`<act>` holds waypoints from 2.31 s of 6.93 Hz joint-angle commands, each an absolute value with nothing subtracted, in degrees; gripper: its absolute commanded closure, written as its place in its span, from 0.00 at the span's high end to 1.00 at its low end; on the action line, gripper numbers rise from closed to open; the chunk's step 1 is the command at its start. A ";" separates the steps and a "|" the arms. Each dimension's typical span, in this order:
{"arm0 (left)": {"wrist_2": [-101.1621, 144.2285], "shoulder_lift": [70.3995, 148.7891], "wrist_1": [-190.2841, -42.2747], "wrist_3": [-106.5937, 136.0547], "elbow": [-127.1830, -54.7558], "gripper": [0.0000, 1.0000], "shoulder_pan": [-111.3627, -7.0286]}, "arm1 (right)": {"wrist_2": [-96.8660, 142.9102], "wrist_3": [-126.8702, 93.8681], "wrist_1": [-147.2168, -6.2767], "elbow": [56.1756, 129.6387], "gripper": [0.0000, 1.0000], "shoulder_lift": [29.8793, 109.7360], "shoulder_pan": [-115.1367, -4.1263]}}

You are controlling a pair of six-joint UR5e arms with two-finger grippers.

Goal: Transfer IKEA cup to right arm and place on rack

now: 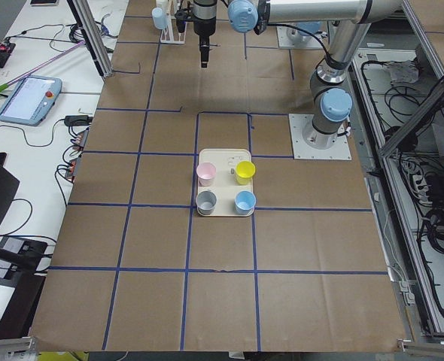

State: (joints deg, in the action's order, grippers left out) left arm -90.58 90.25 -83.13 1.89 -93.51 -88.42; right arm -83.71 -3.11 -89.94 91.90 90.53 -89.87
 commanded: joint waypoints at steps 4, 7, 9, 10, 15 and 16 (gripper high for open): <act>-91.06 92.11 -81.21 1.85 -91.32 1.00 -88.33 | -90.70 -6.50 -89.30 91.32 1.00 90.97 -96.77; -90.97 92.02 -81.30 1.85 -91.41 1.00 -88.33 | -90.18 -7.03 -89.21 91.06 1.00 91.50 -96.42; -90.88 91.93 -81.21 1.85 -91.41 1.00 -88.33 | -90.18 -7.03 -89.38 91.40 1.00 91.58 -95.19; -90.88 91.85 -81.21 1.85 -91.41 1.00 -88.33 | -90.18 -7.03 -89.38 91.41 1.00 91.58 -94.58; -90.53 91.14 -81.12 1.84 -92.28 1.00 -88.33 | -90.00 -7.12 -89.47 91.49 1.00 91.58 -94.83; -90.79 91.06 -81.12 1.85 -92.37 1.00 -88.33 | -90.00 -7.12 -89.47 91.49 1.00 91.58 -94.92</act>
State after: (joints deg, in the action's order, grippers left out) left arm -90.59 91.19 -81.13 1.83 -92.24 -88.33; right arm -90.03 -7.11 -89.42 91.49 91.58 -94.74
